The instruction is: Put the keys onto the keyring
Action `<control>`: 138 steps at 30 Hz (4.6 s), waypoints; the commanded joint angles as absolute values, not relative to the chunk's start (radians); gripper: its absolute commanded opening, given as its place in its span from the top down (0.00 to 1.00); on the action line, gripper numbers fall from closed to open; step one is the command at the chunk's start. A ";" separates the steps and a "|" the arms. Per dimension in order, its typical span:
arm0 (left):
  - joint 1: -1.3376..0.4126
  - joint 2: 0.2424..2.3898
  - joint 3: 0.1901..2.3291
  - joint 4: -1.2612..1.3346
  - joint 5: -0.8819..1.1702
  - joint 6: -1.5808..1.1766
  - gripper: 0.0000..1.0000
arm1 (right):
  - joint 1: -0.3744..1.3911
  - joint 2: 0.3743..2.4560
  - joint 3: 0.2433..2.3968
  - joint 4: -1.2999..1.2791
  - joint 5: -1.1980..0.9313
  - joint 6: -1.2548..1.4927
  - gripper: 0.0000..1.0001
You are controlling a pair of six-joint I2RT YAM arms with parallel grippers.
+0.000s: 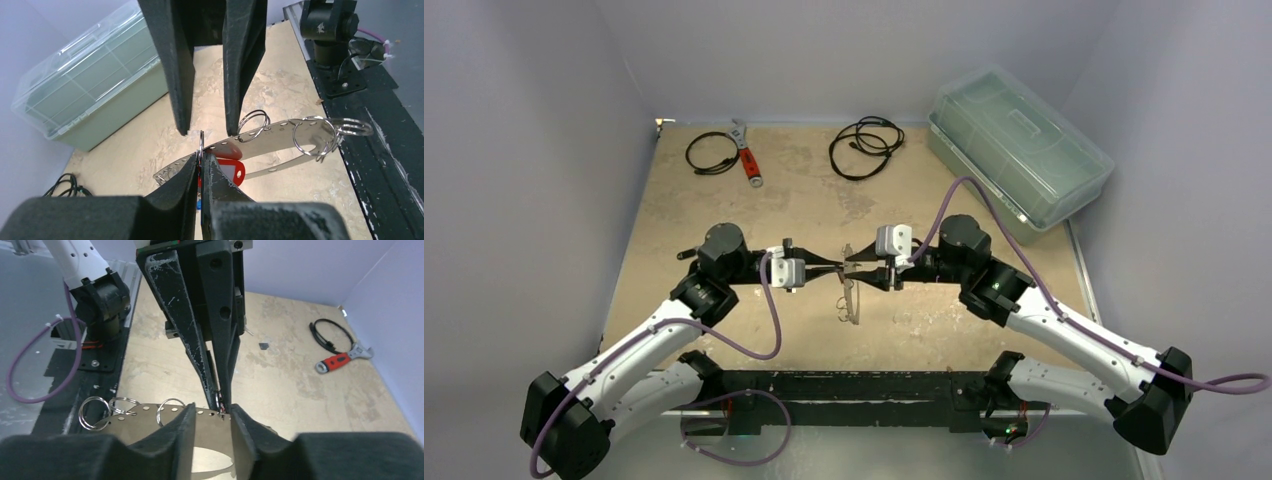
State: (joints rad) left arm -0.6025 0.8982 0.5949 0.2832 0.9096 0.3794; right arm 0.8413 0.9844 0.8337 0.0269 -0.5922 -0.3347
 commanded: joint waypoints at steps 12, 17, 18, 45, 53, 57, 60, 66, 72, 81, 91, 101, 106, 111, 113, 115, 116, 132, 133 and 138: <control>-0.601 0.887 0.700 0.110 0.783 0.530 1.00 | 0.842 1.048 1.038 -0.166 -0.450 -0.404 0.51; -0.601 0.915 0.718 0.080 0.782 0.524 1.00 | 0.842 1.088 1.085 -0.232 -0.476 -0.417 0.52; -0.601 0.922 0.722 0.072 0.787 0.525 1.00 | 0.842 1.097 1.095 -0.249 -0.482 -0.421 0.53; -0.602 0.932 0.727 0.064 0.816 0.503 1.00 | 0.868 1.213 1.143 -0.277 -0.518 -0.446 0.76; -0.602 0.931 0.727 0.070 0.828 0.497 1.00 | 0.874 1.231 1.141 -0.284 -0.507 -0.452 0.89; -0.603 0.927 0.727 0.069 0.830 0.500 1.00 | 0.877 1.243 1.144 -0.295 -0.494 -0.456 0.98; -0.602 0.921 0.724 0.069 0.834 0.505 1.00 | 0.879 1.246 1.144 -0.297 -0.486 -0.460 1.00; -0.602 0.896 0.710 0.085 0.822 0.510 0.89 | 0.881 1.225 1.151 -0.273 -0.447 -0.440 1.00; -0.601 0.855 0.678 0.157 0.820 0.471 0.63 | 0.881 1.093 1.061 -0.122 -0.431 -0.428 1.00; -0.601 0.868 0.658 0.300 0.881 0.359 0.65 | 0.881 1.032 1.023 -0.068 -0.421 -0.422 1.00; -0.601 0.864 0.626 0.414 0.895 0.279 0.67 | 0.880 1.027 1.019 -0.057 -0.431 -0.419 1.00; -0.601 0.881 0.637 0.370 0.866 0.302 0.70 | 0.881 0.995 1.012 -0.013 -0.467 -0.413 1.00; -0.601 0.885 0.639 0.359 0.847 0.307 0.72 | 0.881 0.965 0.990 0.041 -0.489 -0.396 1.00; -0.601 0.887 0.641 0.359 0.847 0.307 0.73 | 0.881 0.963 0.983 0.045 -0.484 -0.395 1.00; -0.601 0.883 0.641 0.359 0.846 0.307 0.73 | 0.881 0.970 0.984 0.035 -0.486 -0.396 1.00; -0.601 0.876 0.641 0.359 0.839 0.309 0.72 | 0.880 0.976 0.988 0.025 -0.488 -0.400 1.00; -0.601 0.870 0.640 0.361 0.833 0.309 0.71 | 0.880 0.981 0.989 0.020 -0.489 -0.402 1.00; -0.600 0.845 0.617 0.442 0.848 0.261 0.66 | 0.881 1.003 1.000 0.005 -0.494 -0.408 1.00; -0.600 0.847 0.617 0.442 0.849 0.261 0.68 | 0.881 1.005 0.999 0.008 -0.497 -0.407 1.00; -0.600 0.846 0.614 0.451 0.853 0.253 0.68 | 0.881 1.006 0.994 0.017 -0.509 -0.403 1.00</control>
